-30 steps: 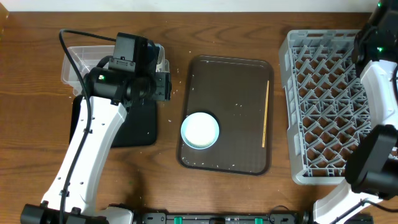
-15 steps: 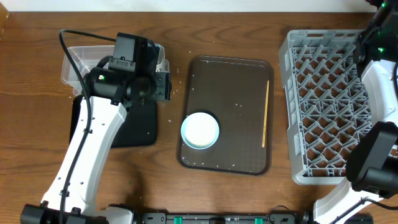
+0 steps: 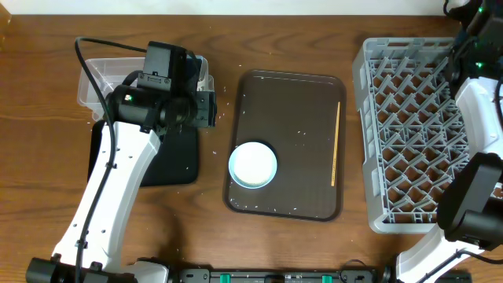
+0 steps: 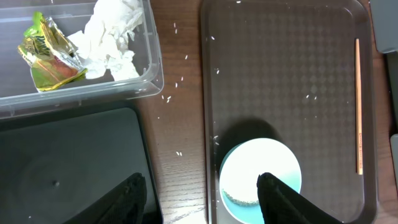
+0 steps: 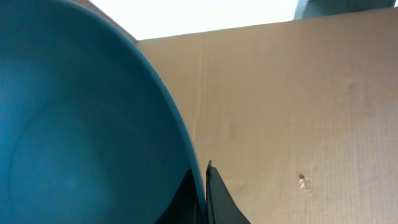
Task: Sort waste into correct bins and load items into the dishwasher rack
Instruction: 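Lift the teal plate and stand it upright in the rack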
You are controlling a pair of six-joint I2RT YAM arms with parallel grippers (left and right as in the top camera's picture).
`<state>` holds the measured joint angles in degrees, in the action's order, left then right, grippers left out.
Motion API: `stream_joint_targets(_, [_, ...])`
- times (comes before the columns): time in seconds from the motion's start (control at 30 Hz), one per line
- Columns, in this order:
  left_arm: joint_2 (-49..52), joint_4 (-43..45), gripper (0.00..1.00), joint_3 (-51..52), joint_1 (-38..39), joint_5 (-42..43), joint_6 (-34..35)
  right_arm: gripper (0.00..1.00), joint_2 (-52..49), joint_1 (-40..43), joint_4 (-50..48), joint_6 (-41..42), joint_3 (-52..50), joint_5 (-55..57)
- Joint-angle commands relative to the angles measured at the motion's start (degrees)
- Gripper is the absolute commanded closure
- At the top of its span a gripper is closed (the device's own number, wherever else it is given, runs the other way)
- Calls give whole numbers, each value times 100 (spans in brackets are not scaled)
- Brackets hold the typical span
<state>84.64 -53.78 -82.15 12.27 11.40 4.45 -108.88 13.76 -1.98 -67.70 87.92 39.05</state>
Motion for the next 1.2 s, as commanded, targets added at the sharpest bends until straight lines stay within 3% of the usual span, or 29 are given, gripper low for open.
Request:
stream_joint_targets(0.0, [35, -17, 40, 55, 2, -52, -35, 99, 0, 4, -35, 538, -103, 334])
stream_joint_targets(0.27, [35, -13, 40, 57, 2, -52, -35, 99, 0, -221, 1071, 2085, -140, 815])
stream_joint_targets(0.57, [35, -17, 40, 57, 2, -52, -35, 75, 0, -730, 2673, 3877, -140, 527])
stream_joint_targets(0.7, [35, -17, 40, 55, 2, -52, -35, 57, 0, -822, 3248, 4111, -140, 365])
stream_joint_targets(0.83, [35, -20, 40, 55, 2, -52, -35, 8, 2, -809, 3440, 4111, -140, 389])
stream_joint_targets(0.87, [35, -20, 40, 57, 2, -52, -35, 1, 15, -811, 3436, 4111, -140, 402])
stream_joint_targets(1.17, [35, -20, 40, 55, 2, -52, -35, 1, 686, -820, 2924, 4367, -133, 273])
